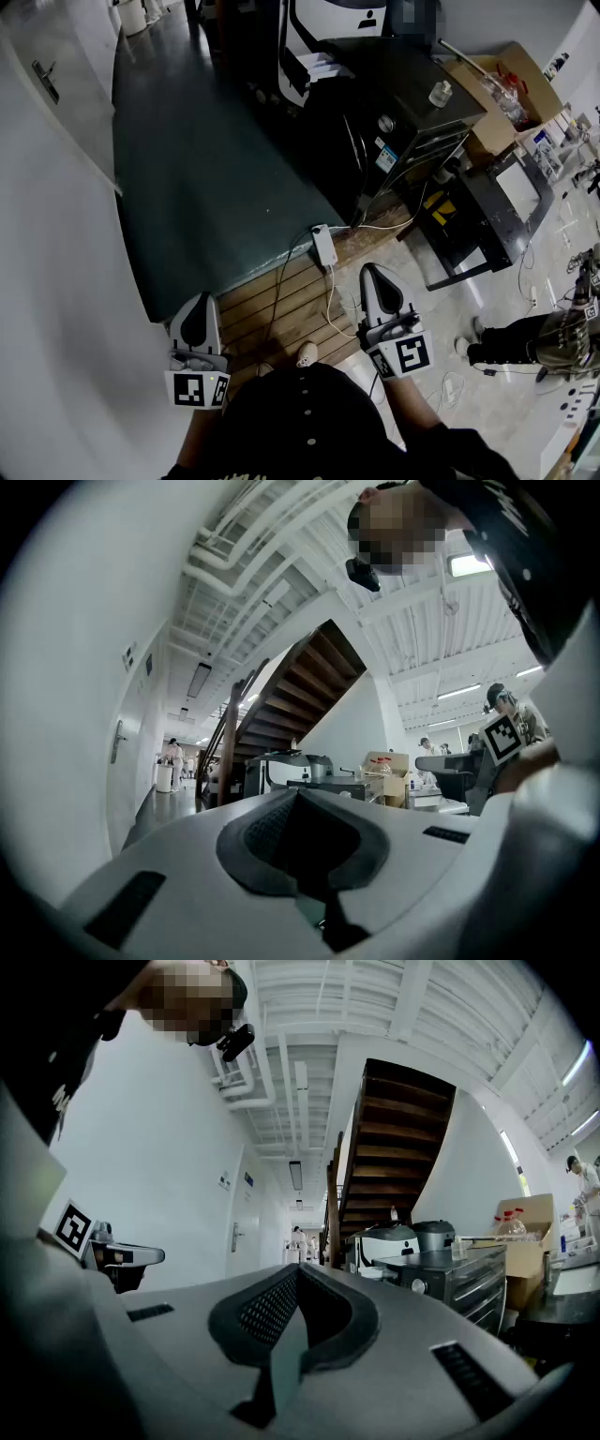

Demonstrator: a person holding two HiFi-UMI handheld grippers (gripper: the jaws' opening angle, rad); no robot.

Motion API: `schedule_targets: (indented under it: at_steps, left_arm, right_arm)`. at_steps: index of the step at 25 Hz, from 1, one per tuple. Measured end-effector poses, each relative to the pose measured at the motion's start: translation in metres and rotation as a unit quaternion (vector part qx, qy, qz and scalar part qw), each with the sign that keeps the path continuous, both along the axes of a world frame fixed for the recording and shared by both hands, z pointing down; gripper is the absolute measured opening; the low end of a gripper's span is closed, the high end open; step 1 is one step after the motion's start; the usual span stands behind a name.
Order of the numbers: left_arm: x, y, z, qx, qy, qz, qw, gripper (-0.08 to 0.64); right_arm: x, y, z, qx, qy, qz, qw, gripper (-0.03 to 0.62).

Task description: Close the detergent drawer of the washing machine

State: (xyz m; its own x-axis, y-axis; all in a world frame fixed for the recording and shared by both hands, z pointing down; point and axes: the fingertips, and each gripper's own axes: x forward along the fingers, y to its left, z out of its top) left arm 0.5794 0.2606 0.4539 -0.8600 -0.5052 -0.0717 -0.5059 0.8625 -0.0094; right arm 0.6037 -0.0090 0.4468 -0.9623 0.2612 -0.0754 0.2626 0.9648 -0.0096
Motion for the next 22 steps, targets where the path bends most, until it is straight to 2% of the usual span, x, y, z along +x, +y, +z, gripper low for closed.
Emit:
schedule_targets:
  at_steps: [10, 13, 18, 20, 21, 22]
  left_arm:
    - [-0.005, 0.003, 0.001, -0.006, 0.005, -0.008, 0.9999, 0.014]
    - [-0.005, 0.003, 0.002, -0.009, 0.005, -0.018, 0.9998, 0.015]
    - [-0.004, 0.000, 0.006, -0.011, 0.007, -0.027, 0.9995, 0.015]
    - [-0.004, -0.003, 0.007, -0.010, 0.009, -0.032, 0.9994, 0.015]
    - [-0.004, -0.005, 0.006, -0.009, 0.008, -0.035, 0.9993, 0.015]
    - [-0.003, -0.006, 0.006, -0.009, 0.008, -0.039, 0.9992, 0.015]
  right_arm:
    - [-0.003, -0.005, 0.000, -0.007, -0.001, 0.017, 1.000, 0.029]
    - [-0.002, -0.005, 0.001, -0.020, -0.005, 0.004, 1.000, 0.031]
    - [-0.002, -0.004, 0.010, -0.013, 0.000, -0.013, 1.000, 0.035]
    - [-0.005, -0.008, 0.012, -0.023, 0.003, -0.019, 1.000, 0.163]
    - [-0.007, -0.009, 0.012, -0.027, 0.005, -0.023, 0.999, 0.195]
    - [-0.008, -0.011, 0.013, -0.029, 0.006, -0.028, 0.999, 0.198]
